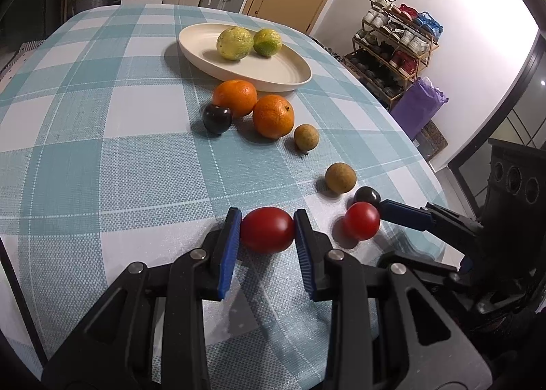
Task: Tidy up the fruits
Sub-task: 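Grasp the small red tomato with the right gripper while the left holds its tomato, then lift both tomatoes and carry them over the cream plate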
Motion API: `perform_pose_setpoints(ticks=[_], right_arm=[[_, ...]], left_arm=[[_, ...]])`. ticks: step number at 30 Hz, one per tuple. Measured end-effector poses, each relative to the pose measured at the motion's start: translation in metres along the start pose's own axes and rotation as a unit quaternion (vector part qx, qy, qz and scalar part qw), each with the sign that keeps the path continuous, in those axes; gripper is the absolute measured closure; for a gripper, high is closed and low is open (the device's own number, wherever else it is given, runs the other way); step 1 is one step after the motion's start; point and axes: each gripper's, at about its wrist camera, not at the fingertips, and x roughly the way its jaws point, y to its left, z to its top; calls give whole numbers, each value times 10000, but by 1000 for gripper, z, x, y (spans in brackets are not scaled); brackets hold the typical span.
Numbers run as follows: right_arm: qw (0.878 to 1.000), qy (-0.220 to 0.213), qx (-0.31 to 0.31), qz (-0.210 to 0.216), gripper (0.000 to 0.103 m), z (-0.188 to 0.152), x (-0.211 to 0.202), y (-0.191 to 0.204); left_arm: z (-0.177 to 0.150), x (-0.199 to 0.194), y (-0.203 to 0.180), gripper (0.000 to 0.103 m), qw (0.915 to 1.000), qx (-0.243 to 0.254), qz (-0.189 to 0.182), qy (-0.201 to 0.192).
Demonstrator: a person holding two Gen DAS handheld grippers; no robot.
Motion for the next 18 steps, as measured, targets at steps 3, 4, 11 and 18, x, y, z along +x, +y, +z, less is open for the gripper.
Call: perform_pose_setpoints(ticks=[3, 4, 11, 18], right_arm=[[9997, -1, -145, -208, 29, 1, 2, 5], [9991, 4, -240, -341, 31, 2, 4, 9], [9889, 64, -940, -1151, 47, -1, 16, 31], [9788, 29, -1280, -1597, 72, -5, 22, 35]], left_arm=[[0, 0, 1, 75, 10000, -25, -4, -8], [0, -1, 1, 75, 10000, -29, -2, -12], [-1, -2, 4, 75, 10000, -81, -31, -30], [-3, -4, 5, 75, 9999, -110, -50, -44]])
